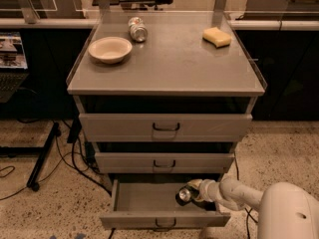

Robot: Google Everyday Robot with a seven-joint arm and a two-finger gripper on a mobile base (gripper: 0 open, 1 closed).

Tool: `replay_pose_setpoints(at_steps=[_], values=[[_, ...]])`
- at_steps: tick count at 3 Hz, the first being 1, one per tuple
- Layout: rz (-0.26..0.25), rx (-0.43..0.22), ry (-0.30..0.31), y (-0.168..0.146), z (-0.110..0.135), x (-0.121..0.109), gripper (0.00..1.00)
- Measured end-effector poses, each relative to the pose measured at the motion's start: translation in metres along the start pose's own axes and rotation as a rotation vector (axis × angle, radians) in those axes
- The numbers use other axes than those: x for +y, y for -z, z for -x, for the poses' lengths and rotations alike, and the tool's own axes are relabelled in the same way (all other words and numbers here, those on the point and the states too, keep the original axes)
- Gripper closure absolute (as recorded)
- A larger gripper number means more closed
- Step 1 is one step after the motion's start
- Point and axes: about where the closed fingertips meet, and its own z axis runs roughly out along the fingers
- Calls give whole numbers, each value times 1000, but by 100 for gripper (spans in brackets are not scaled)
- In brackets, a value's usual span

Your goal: Place green can into bottom drawer

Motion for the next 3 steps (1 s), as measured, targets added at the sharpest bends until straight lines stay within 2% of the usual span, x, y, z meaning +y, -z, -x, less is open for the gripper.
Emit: replay_pose_setpoints(at_steps=[1, 2, 3], values=[[0, 0, 0, 0, 0, 0, 50], [0, 0, 0, 0, 0, 0, 19], [0, 0, 0, 0, 0, 0, 0]])
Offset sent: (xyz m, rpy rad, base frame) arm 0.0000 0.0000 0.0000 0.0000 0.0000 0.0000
